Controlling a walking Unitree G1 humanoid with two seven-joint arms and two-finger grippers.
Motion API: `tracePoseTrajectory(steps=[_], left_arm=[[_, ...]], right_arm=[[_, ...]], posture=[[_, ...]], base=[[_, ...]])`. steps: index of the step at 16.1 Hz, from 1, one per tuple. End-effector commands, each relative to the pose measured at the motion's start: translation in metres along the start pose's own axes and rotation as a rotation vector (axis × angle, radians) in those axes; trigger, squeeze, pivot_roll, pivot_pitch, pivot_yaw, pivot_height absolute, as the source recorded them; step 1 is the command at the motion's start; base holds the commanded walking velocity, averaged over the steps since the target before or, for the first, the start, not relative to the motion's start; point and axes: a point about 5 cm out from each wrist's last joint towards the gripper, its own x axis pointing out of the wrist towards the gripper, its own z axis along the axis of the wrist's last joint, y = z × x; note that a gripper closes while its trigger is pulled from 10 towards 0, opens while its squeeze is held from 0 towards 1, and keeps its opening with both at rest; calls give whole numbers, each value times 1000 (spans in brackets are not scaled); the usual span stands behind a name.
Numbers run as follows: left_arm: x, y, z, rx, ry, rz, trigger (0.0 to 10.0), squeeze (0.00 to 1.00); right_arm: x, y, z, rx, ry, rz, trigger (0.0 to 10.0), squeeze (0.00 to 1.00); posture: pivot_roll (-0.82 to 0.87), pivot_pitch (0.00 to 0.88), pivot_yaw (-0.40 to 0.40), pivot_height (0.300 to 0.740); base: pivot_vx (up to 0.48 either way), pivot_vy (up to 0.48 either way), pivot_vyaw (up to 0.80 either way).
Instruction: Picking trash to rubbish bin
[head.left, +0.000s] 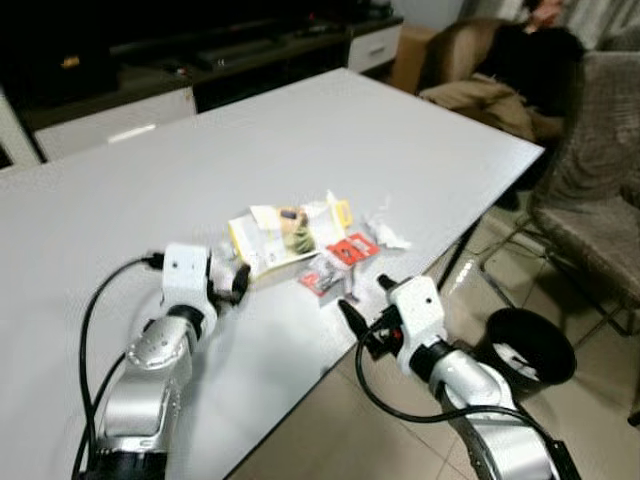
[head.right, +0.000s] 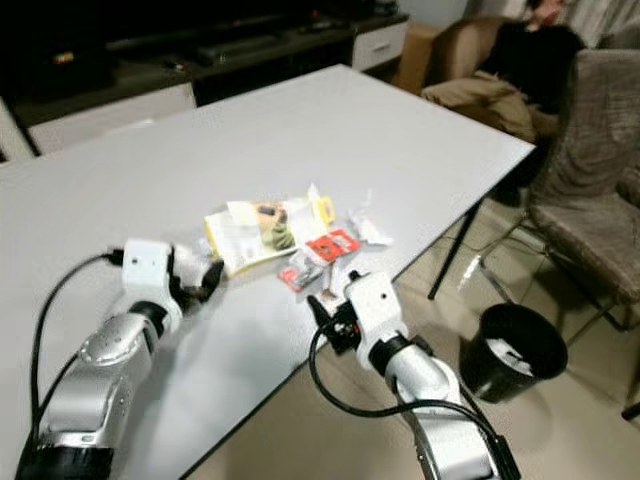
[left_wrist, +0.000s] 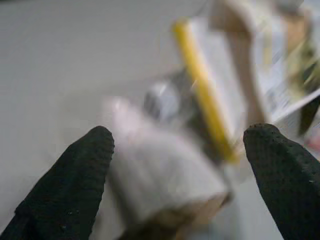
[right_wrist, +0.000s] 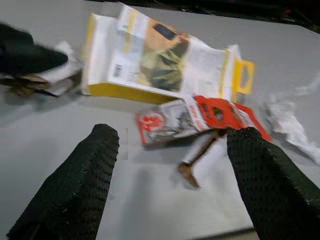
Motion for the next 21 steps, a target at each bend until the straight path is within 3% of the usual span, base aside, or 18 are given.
tracePoseTrajectory(steps=[1, 7, 9, 11, 17, 18, 19, 20, 21], left_arm=[[7, -1, 4, -3, -3, 4, 10000, 1000], [35, 2, 1, -20, 36, -37, 10000, 1000], [44, 4, 0, -17, 57, -48, 10000, 1000], [49, 6, -1, 6, 70, -46, 10000, 1000], [57, 15, -14, 141, 157, -28, 10000, 1000], [58, 18, -16, 174, 171, -14, 4980, 0], [58, 19, -17, 186, 174, -9, 4980, 0], [59, 21, -18, 194, 176, -5, 0, 0], [59, 22, -18, 195, 175, -6, 0, 0]], right_arm=[[-1, -4, 2, -17, 3, -11, 10000, 0], [0, 1, 4, -5, 9, 37, 10000, 0], [-4, 14, 6, 22, 1, 174, 10000, 0], [-9, 22, 8, 45, 7, 312, 10000, 0], [-15, 25, 8, 51, 40, 394, 10000, 0], [-16, 25, 8, 49, 47, 405, 10000, 0], [-16, 25, 8, 48, 49, 408, 10000, 0], [-15, 25, 8, 49, 50, 409, 10000, 0], [-15, 24, 8, 51, 50, 408, 10000, 0]], posture=[[-136, 0, -37, 740], [-148, 0, -26, 740], [-148, 0, -26, 740], [-158, 0, -16, 740], [-163, 0, -21, 740], [-160, 0, -24, 740], [-160, 0, -24, 740], [-160, 0, -24, 740], [-160, 0, -24, 740]], base=[[0, 0, 0], [0, 0, 0], [0, 0, 0], [0, 0, 0], [0, 0, 0], [0, 0, 0], [0, 0, 0], [0, 0, 0], [0, 0, 0]])
